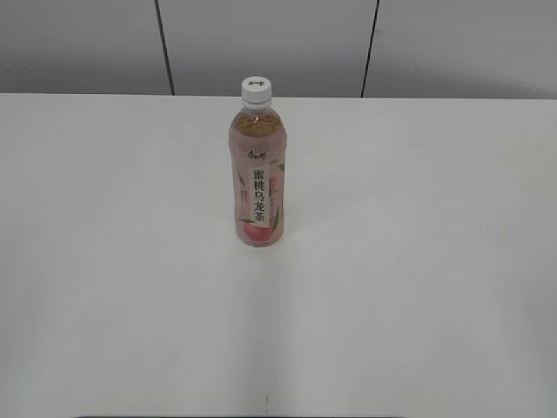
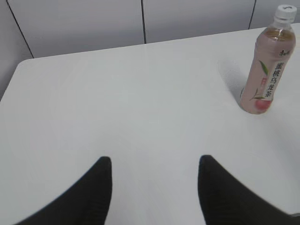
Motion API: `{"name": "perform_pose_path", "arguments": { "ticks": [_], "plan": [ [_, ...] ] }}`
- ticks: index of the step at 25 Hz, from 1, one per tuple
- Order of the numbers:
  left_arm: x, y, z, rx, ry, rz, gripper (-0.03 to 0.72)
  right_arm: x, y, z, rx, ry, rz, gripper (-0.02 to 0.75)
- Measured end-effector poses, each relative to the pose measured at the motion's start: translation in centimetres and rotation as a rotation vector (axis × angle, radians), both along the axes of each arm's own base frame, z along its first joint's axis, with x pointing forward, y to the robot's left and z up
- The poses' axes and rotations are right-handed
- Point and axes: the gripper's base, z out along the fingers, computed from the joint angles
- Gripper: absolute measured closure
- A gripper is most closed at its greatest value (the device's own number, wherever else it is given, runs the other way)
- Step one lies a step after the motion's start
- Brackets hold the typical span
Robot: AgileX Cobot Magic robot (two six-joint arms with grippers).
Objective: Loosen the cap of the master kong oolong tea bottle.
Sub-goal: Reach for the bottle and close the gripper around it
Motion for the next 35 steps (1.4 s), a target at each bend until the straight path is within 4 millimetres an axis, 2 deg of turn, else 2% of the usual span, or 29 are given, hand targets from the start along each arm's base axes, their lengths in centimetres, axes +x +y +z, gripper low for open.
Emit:
{"name": "perform_pose_path", "arguments": {
  "ticks": [4, 8, 9, 10, 12, 15, 20, 24, 25, 29, 32, 35],
  "plan": [
    [0.1, -0.3, 0.0, -0.026, 0.007, -0.020, 0.313, 0.0, 0.0, 0.0, 0.000, 0.000, 0.000, 0.161],
    [1.6, -0.6, 0.2, -0.066, 0.084, -0.046, 0.313, 0.4, 0.1, 0.2, 0.007, 0.028, 0.006, 0.161],
    [2.8, -0.8, 0.6, -0.084, 0.127, -0.052, 0.313, 1.2, 0.3, 0.8, 0.020, 0.072, 0.015, 0.161],
    [2.8, -0.8, 0.6, -0.084, 0.127, -0.052, 0.313, 1.2, 0.3, 0.8, 0.020, 0.072, 0.015, 0.161],
    [4.2, -1.0, 1.4, -0.114, 0.150, -0.061, 0.313, 2.2, 0.4, 1.2, 0.023, 0.120, 0.018, 0.161],
    [7.1, -1.2, 2.2, -0.161, 0.164, -0.070, 0.313, 4.1, 0.6, 2.0, 0.024, 0.178, 0.018, 0.161],
    [12.8, -1.7, 2.2, -0.173, 0.150, -0.123, 0.313, 8.6, 0.9, 3.6, 0.038, 0.191, 0.014, 0.161],
    [17.4, -2.5, 1.7, -0.156, 0.071, -0.195, 0.313, 13.2, 1.4, 3.7, 0.090, 0.181, 0.017, 0.161],
    [18.9, -2.8, 1.0, -0.129, 0.078, -0.210, 0.313, 14.5, 1.6, 3.5, 0.092, 0.184, 0.020, 0.161],
    [22.1, -3.7, -0.9, 0.006, 0.072, -0.247, 0.313, 19.0, 1.9, 2.3, 0.090, 0.214, 0.033, 0.161],
    [24.1, -4.3, -2.9, 0.107, 0.109, -0.258, 0.313, 21.7, 2.1, 2.1, 0.088, 0.186, 0.037, 0.161],
    [25.3, -5.6, -5.2, 0.194, 0.180, -0.327, 0.313, 24.2, 2.2, 1.9, 0.059, 0.177, 0.052, 0.161]
  ]
}}
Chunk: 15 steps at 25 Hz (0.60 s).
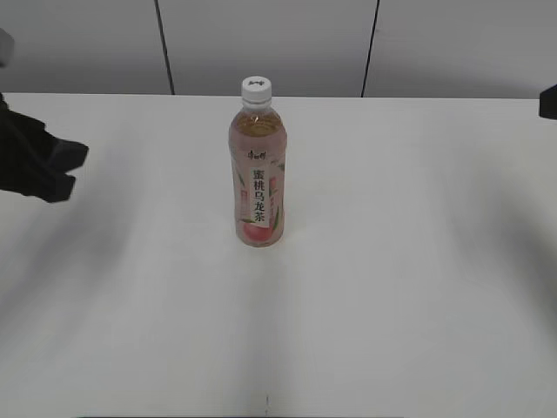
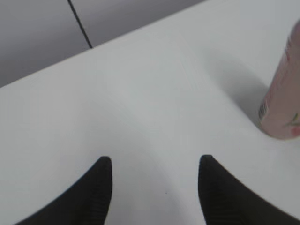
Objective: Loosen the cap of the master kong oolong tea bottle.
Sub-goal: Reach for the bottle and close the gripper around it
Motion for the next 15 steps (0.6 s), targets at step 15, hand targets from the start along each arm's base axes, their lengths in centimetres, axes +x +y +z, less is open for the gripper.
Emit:
{"name": "perform_pose_path", "arguments": {
  "ticks": [15],
  "plan": [
    [1.3, -2.5, -3.8, 0.094, 0.079, -0.050, 0.313, 5.0, 0.2, -1.1, -0.025, 0.020, 0.004, 0.161]
  ]
}}
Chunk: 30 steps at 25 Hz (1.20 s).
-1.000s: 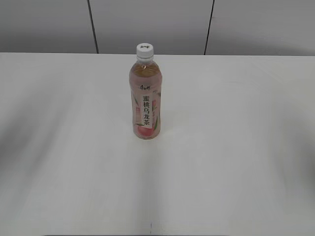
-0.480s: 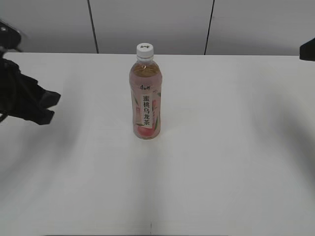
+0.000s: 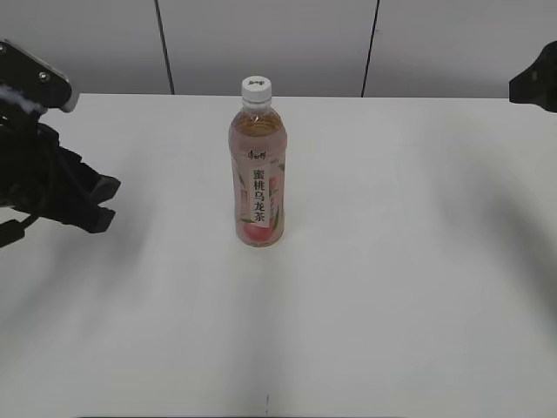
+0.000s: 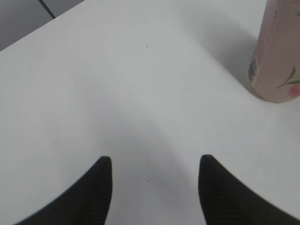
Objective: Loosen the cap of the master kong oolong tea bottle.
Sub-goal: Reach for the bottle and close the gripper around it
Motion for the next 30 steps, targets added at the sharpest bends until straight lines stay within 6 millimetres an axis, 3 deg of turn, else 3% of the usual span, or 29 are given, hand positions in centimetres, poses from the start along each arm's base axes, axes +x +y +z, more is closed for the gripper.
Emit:
{"name": "perform_pose_path", "arguments": {
  "ticks": [12, 17, 22, 30],
  "plan": [
    [-0.4, -0.8, -1.0, -0.116, 0.122, 0.004, 0.314, 0.0, 0.0, 0.0, 0.012, 0.000, -0.005, 0.161],
    [-0.9, -1.3, -1.3, -0.103, 0.168, -0.091, 0.353, 0.0, 0.0, 0.0, 0.013, 0.000, -0.005, 0.161],
    [-1.2, -1.5, -1.4, -0.149, 0.214, -0.080, 0.419, 0.0, 0.0, 0.0, 0.013, 0.000, -0.005, 0.161],
    [-1.8, -0.5, -1.8, -0.229, 0.387, -0.045, 0.432, 0.0, 0.1, 0.0, 0.015, 0.001, -0.005, 0.161]
  ]
}}
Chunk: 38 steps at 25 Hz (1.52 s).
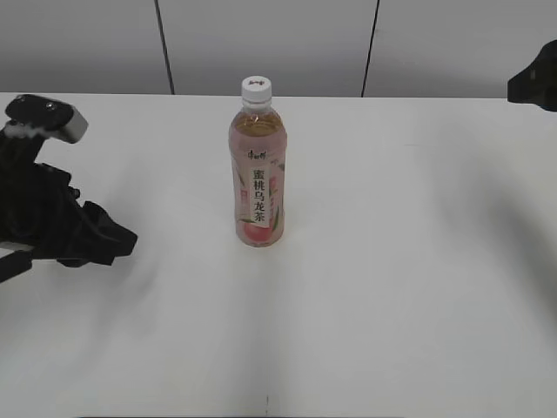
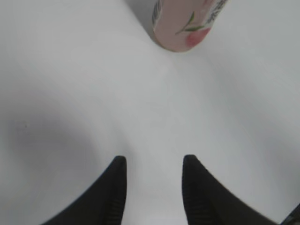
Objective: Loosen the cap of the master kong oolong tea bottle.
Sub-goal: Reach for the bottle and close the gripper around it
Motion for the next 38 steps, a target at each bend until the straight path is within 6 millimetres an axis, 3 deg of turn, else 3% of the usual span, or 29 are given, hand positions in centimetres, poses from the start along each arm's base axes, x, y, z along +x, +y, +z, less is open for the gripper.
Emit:
{"name": "perform_pose_path", "arguments": {
  "ticks": [7, 15, 27, 33, 38],
  "plan": [
    [0.7, 1.1, 0.0, 0.011, -0.007, 0.148, 0.432, 0.0, 0.0, 0.0, 0.002, 0.000, -0.001, 0.161],
    [0.2, 1.3, -0.1, 0.059, 0.095, 0.147, 0.432, 0.0, 0.0, 0.0, 0.002, 0.000, -0.001, 0.161],
    [3.2, 2.0, 2.5, 0.186, -0.162, 0.145, 0.420, 0.0, 0.0, 0.0, 0.002, 0.000, -0.001, 0.161],
    [4.3, -0.4, 4.5, 0.121, -0.452, 0.145, 0.363, 0.0, 0.0, 0.0, 0.002, -0.001, -0.001, 0.161],
    [3.5, -3.5, 5.0, 0.065, -0.658, 0.068, 0.356, 0.0, 0.0, 0.0, 0.002, -0.002, -0.001, 0.161]
  ]
}}
